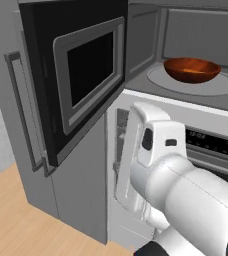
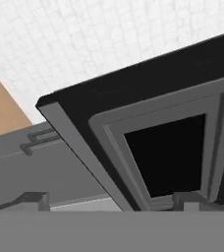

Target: Pick the carrot from the sink and place it in the bowl. Then pick the bowl and place it in the microwave. Then close the microwave door and press the start button.

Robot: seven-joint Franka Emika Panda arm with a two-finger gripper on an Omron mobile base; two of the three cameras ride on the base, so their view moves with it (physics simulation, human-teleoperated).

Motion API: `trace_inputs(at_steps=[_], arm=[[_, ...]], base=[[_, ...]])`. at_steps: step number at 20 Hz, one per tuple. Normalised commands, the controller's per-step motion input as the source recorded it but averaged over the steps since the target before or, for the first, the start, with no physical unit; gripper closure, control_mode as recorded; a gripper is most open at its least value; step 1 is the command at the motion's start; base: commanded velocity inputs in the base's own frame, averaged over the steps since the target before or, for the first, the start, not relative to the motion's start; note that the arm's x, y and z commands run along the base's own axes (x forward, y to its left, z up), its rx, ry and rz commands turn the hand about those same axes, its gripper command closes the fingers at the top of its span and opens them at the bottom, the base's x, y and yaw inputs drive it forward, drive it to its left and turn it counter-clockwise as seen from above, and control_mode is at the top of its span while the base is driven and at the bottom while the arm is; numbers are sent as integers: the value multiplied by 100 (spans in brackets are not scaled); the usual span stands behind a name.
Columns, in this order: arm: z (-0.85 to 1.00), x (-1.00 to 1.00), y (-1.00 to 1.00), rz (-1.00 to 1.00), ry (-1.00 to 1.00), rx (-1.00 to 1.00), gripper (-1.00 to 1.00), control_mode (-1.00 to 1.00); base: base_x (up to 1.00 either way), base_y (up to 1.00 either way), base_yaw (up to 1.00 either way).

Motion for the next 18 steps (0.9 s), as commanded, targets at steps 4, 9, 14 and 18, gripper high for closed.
trace_inputs(at_steps=[4, 9, 14, 18], arm=[[-55, 0, 89, -2, 0, 0, -100, -100], [-44, 3, 76, -4, -1, -1, -100, -100], [-25, 0, 60, -7, -5, -4, -100, -100], [-41, 21, 53, -7, -8, -5, -100, -100]], base=[[0, 0, 0], [0, 0, 0], [0, 0, 0], [0, 0, 0]])
